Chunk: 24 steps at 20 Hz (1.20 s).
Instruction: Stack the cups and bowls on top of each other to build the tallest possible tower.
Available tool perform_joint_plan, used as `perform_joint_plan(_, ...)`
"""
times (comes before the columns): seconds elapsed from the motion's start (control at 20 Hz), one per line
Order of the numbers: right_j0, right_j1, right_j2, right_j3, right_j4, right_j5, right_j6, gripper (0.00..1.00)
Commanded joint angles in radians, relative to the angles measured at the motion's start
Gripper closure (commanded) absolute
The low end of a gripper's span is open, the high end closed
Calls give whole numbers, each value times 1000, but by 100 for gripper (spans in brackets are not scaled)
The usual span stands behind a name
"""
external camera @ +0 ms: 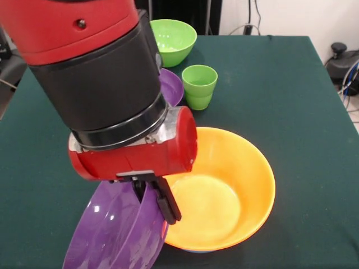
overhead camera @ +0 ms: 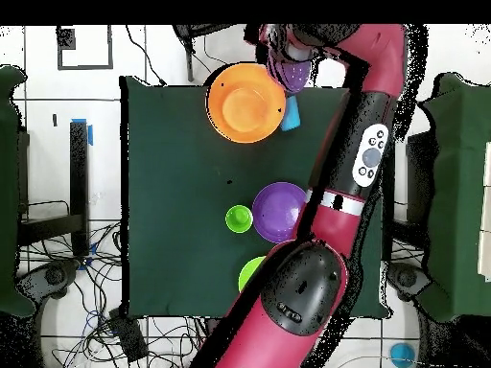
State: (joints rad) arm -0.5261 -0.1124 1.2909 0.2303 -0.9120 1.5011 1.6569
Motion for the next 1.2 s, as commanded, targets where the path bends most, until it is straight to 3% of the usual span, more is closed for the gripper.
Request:
perform_joint_plan(0.05,1,-66,243,-55,-267,169,-249,100)
perform_joint_plan(0.3,8,-95,378,-85,-462,285,-184,100)
perform_joint_plan(0.55,27,-124,497,-108,-748,356,-229,100)
perform_joint_plan(0.8,40,-127,592,-112,-922,379,-159,100)
perform_joint_plan(1.0,56,-116,648,-108,-1099,376,-95,100)
perform_joint_plan(1.2,68,-89,685,-101,-1170,337,-85,100)
